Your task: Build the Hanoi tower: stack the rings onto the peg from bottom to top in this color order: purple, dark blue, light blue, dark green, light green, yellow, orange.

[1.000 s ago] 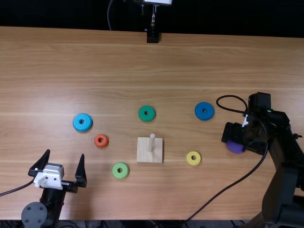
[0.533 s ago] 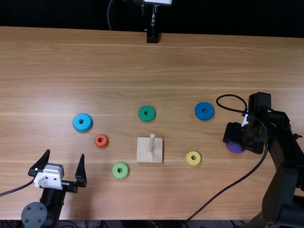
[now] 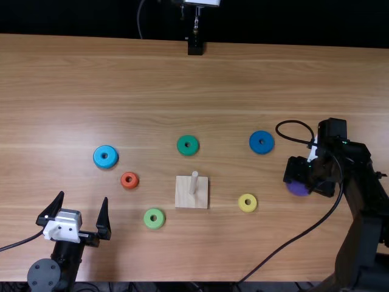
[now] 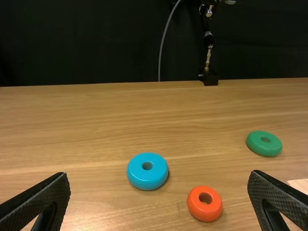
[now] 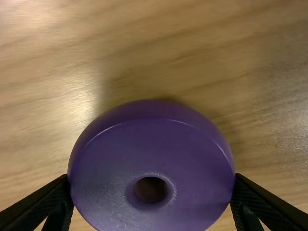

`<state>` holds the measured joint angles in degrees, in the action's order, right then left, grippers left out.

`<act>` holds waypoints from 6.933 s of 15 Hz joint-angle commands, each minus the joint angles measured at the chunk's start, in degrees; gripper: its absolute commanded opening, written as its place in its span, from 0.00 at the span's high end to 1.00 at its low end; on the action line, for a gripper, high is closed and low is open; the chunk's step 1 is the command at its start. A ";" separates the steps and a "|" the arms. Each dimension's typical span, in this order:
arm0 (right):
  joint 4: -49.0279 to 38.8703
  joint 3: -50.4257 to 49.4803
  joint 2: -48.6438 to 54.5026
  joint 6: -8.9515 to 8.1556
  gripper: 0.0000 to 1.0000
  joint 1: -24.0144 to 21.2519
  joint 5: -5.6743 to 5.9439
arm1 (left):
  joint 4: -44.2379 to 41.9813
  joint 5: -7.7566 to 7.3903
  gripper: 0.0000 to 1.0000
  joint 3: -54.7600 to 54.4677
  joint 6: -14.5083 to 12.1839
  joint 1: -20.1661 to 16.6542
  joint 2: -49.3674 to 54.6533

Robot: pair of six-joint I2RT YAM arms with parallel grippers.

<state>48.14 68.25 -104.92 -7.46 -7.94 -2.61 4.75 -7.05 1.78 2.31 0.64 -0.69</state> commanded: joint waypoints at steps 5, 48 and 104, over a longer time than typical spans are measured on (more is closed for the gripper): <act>6.34 6.72 6.31 5.78 1.00 8.30 -1.29 | -0.01 -0.54 0.00 -1.78 -0.51 -0.56 0.69; 25.43 37.40 5.17 14.43 1.00 47.58 2.19 | 0.10 -0.54 0.00 -1.78 -0.51 -0.56 0.69; -4.20 18.59 -0.19 3.46 0.00 22.01 2.61 | 0.10 -0.54 0.00 -1.78 -0.51 -0.56 0.69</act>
<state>43.46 88.62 -105.10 -3.36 15.07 -0.23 4.71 -7.07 1.78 2.28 0.64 -0.67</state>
